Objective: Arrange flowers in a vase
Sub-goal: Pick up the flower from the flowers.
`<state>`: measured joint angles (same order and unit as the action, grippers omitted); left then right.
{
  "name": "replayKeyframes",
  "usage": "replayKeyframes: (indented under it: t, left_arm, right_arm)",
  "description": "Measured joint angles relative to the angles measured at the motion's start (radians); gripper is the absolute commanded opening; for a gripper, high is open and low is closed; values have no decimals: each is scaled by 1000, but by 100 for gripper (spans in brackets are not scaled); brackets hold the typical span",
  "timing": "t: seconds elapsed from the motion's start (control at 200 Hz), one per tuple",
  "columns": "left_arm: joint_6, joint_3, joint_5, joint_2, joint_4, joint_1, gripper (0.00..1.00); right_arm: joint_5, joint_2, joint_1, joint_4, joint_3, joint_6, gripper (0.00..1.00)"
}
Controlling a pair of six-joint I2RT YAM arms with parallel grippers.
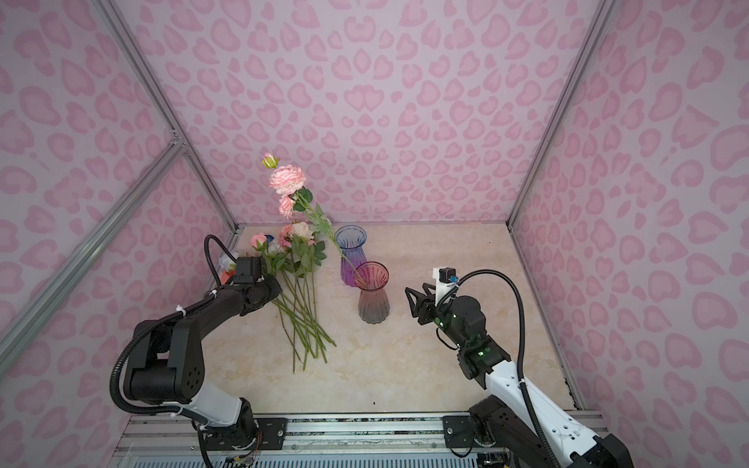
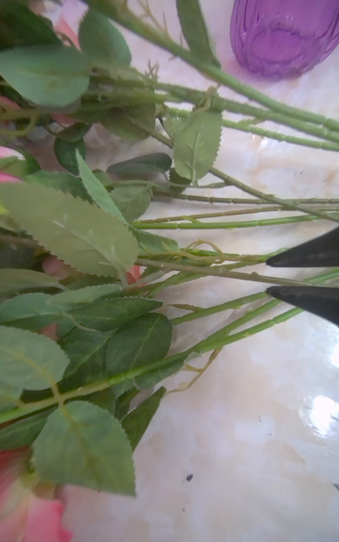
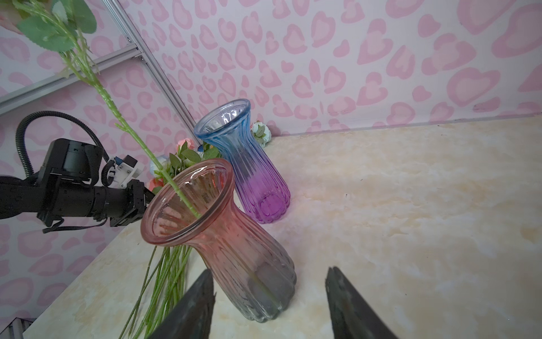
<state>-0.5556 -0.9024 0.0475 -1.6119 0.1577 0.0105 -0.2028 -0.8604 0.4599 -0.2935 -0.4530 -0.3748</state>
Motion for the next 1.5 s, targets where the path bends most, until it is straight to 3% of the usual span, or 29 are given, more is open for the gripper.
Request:
replayKeyframes:
  t: [0.22, 0.33, 0.455, 0.77, 0.95, 1.15, 1.32, 1.5]
  left_arm:
    - [1, -9, -18, -68, -9, 0, 12]
    - [7, -12, -17, -68, -18, 0, 4]
    - [8, -15, -13, -27, -9, -1, 3]
    - [38, -76, 4, 349, 172, 37, 3]
    - [115, -188, 80, 573, 337, 45, 3]
    - [221, -282, 97, 776, 393, 77, 3]
    - [259, -352, -52, 853, 378, 103, 3]
    - [233, -387, -233, 876, 280, 206, 3]
  right_arm:
    - [1, 22, 0, 0, 0, 0, 62]
    - [1, 25, 0, 0, 0, 0, 62]
    - [1, 25, 0, 0, 0, 0, 62]
    - [-12, 10, 2, 1, -13, -8, 62]
    - [-15, 14, 3, 0, -22, -16, 62]
    - [-14, 41, 3, 2, -28, -18, 62]
    - [-7, 67, 3, 16, -47, -18, 62]
    - [6, 79, 4, 41, -61, -14, 62]
